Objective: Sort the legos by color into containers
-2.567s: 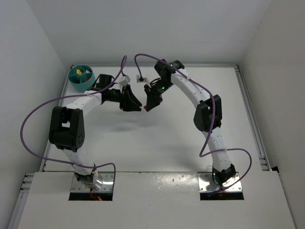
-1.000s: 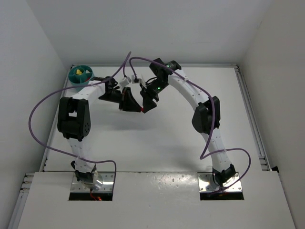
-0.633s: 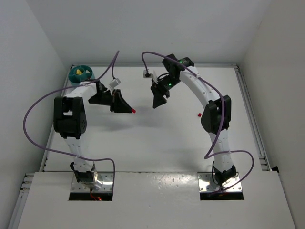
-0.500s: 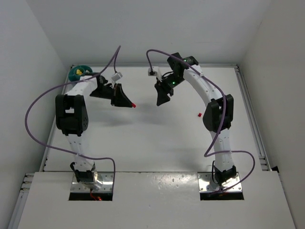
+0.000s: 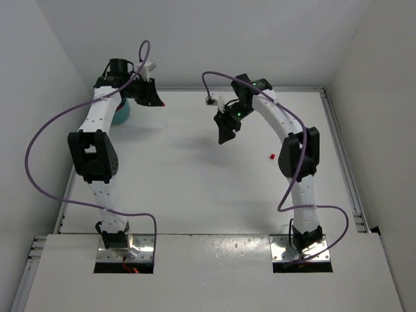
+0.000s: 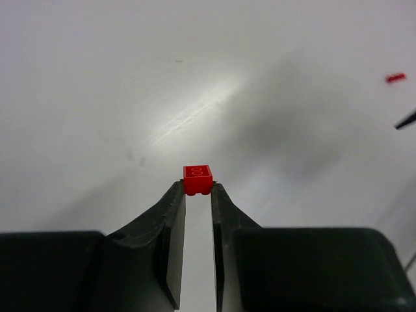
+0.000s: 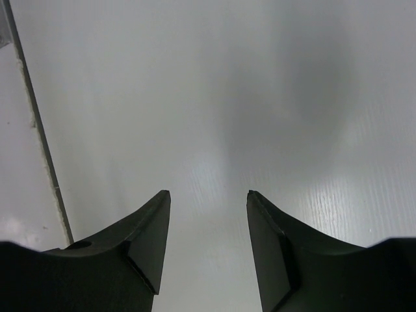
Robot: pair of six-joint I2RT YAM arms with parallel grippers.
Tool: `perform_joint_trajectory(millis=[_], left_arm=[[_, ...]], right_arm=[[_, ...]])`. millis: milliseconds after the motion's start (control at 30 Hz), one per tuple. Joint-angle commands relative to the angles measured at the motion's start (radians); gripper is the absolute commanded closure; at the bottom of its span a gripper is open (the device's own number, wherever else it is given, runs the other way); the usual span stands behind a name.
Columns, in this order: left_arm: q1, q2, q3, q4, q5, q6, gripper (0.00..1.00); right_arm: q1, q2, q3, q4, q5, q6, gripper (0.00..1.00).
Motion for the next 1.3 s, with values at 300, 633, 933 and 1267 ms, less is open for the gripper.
perform_joint_trajectory(millis=[300, 633, 933, 1267], left_arm=[[0.225, -0.041, 0.057, 0.095, -0.46, -0.222, 1.0], [0.264, 0.023, 0.078, 0.126, -0.599, -0.298, 1.0], [0.255, 0.092, 0.119, 0.135, -0.629, -0.298, 1.0], [0.244, 0.146, 0.149, 0.135, -0.629, -0.289, 0.77]], right_arm=[[-0.041, -0.09, -0.099, 0.09, 0.169, 0.093, 0.49], [-0.051, -0.101, -0.142, 0.133, 0.254, 0.137, 0.48], [-0.051, -0.11, -0.181, 0.171, 0.363, 0.166, 0.46], [-0.06, -0.143, -0.25, 0.209, 0.482, 0.186, 0.41]])
